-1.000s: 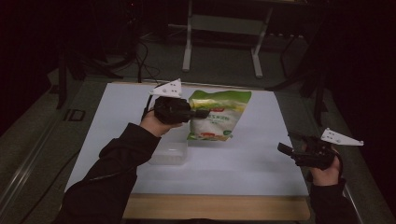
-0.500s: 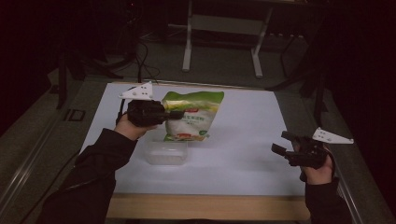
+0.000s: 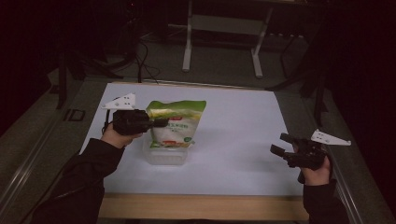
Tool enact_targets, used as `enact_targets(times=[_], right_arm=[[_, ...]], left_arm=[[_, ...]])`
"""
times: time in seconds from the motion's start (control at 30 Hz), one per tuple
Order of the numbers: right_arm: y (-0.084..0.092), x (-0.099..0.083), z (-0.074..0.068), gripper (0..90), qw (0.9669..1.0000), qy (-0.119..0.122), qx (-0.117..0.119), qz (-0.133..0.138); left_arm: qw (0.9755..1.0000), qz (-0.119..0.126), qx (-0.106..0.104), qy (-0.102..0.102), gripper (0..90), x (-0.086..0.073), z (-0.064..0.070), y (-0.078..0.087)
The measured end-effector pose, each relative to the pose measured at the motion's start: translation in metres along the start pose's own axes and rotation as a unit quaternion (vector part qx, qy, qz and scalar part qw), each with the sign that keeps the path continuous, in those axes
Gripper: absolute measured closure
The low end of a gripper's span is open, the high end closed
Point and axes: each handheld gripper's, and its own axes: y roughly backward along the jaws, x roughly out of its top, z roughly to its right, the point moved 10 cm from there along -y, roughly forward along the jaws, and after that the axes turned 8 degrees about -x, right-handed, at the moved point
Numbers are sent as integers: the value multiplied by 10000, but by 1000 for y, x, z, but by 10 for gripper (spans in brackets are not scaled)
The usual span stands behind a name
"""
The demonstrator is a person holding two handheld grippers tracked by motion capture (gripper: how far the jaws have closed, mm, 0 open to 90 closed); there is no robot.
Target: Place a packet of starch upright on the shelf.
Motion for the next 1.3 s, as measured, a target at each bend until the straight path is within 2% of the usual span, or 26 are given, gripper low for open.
enact_targets(times=[0.27,0.4,0.47,0.53,0.57,0.67,0.73,0.77,0.87,1.07,1.17,1.23,1.27,1.3], right_arm=[[-9,-5,-7,143,9999,47,107,-116],[-14,-9,-11,144,9996,54,182,-193],[-17,-12,-13,143,9995,68,224,-230],[-19,-13,-15,143,9993,77,259,-256],[-20,-13,-16,143,9992,100,291,-256],[-22,-16,-19,143,9989,117,332,-309],[-23,-19,-20,143,9986,138,362,-360],[-23,-20,-21,143,9985,122,375,-375],[-25,-23,-22,144,9982,115,411,-413],[-27,-24,-25,144,9979,150,443,-455],[-27,-24,-26,144,9978,165,455,-457],[-27,-23,-27,144,9978,164,458,-446],[-27,-23,-27,144,9978,167,461,-446],[-27,-23,-27,144,9977,170,472,-448]], left_arm=[[9997,-163,-18,186,835,-28,-7,5],[9995,-71,24,296,835,-37,-11,10],[9992,-214,48,326,835,-46,-14,8],[9983,-466,112,337,835,-58,-17,2],[9980,-499,98,368,835,-63,-17,0],[9980,-323,96,536,834,-71,-22,3],[9979,-239,164,580,834,-77,-24,6],[9979,-179,111,616,833,-79,-24,8],[9976,-136,125,662,833,-87,-26,12],[9980,-124,181,594,825,-88,-23,14],[9980,-50,225,594,780,-86,-22,15],[9975,-13,333,625,658,-83,-22,16],[9975,-1,363,598,648,-82,-22,17],[9973,28,402,622,578,-80,-21,17]])
